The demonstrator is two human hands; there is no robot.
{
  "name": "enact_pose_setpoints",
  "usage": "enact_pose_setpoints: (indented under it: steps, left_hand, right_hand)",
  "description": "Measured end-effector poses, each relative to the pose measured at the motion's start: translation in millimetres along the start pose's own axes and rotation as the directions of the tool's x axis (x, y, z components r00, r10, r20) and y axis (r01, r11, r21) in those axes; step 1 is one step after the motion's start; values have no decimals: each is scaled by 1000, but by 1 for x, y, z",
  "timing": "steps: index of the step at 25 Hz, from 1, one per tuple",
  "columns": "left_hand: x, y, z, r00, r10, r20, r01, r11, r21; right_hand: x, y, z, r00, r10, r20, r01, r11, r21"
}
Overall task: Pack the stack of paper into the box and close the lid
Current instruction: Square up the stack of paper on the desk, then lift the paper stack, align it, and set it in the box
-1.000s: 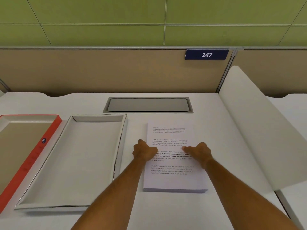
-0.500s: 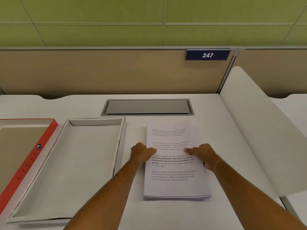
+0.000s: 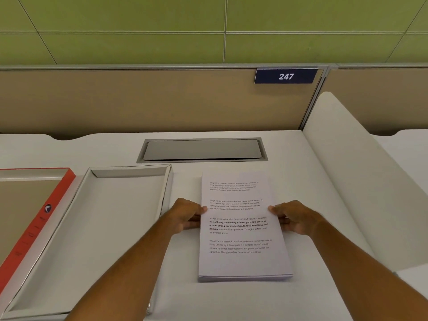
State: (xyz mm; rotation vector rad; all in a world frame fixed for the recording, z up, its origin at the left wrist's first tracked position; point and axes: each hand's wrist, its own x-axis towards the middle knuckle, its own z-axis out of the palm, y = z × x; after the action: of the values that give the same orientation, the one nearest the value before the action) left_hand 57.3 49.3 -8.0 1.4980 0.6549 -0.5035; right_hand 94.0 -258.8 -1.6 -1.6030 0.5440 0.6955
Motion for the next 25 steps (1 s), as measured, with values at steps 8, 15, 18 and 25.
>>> enact_pose_setpoints:
  steps: [8,15,18,25]
  left_hand:
    - [-12,24,1,973,226,-34,-219,964,153]
    - [-57,68,-15,809,581,-92,-566,812,145]
    - [-71,63,-16,749,655,-105,-614,744,261]
    - [-92,69,-18,652,757,-41,-675,604,425]
  right_hand:
    - [-12,-28,8,974,-221,-54,211,966,-151]
    - [-48,-62,2,760,-648,-44,641,760,-105]
    - [-57,-53,1,702,-712,-6,708,699,-102]
    - [-79,-58,-6,653,-753,83,757,648,-81]
